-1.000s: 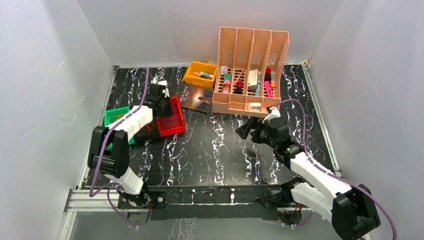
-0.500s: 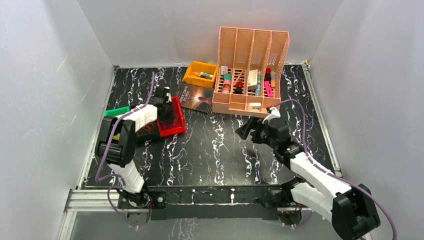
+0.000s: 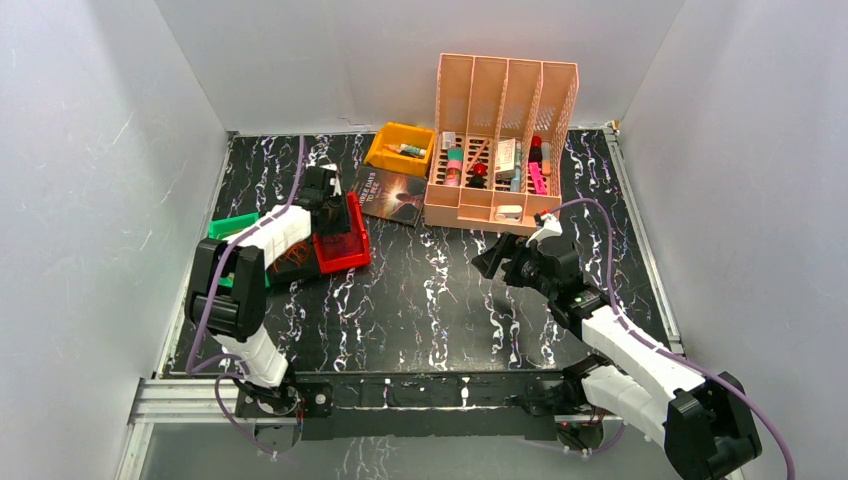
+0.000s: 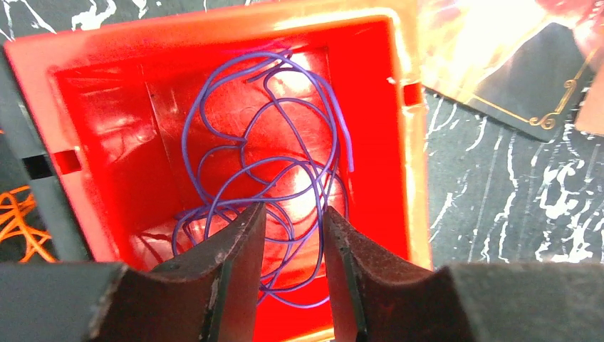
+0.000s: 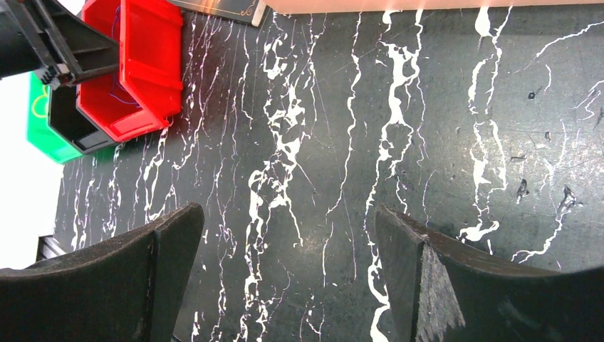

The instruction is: Untangle the cables

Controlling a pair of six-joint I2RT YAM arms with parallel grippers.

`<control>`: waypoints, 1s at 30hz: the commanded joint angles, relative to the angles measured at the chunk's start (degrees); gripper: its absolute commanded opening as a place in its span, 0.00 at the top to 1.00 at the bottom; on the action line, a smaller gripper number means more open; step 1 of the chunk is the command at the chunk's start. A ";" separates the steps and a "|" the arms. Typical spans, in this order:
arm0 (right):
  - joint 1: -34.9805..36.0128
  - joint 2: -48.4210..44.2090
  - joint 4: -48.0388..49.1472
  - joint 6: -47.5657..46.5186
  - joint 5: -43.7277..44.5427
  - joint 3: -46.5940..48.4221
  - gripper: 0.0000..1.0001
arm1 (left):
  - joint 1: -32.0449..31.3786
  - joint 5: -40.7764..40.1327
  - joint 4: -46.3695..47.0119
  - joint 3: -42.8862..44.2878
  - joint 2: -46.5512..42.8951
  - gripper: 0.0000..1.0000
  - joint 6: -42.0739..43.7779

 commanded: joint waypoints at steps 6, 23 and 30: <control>0.08 -0.82 1.34 -0.55 1.02 0.63 0.02 | 0.27 -1.50 -4.48 4.60 -7.56 0.58 1.86; 0.11 -1.51 -0.03 -0.60 1.63 1.52 0.02 | 0.27 -1.13 -6.15 4.47 -10.97 0.42 3.06; 0.09 -1.97 -0.29 -0.44 1.86 1.34 0.02 | 0.25 -1.41 -7.68 5.65 -12.51 0.40 3.44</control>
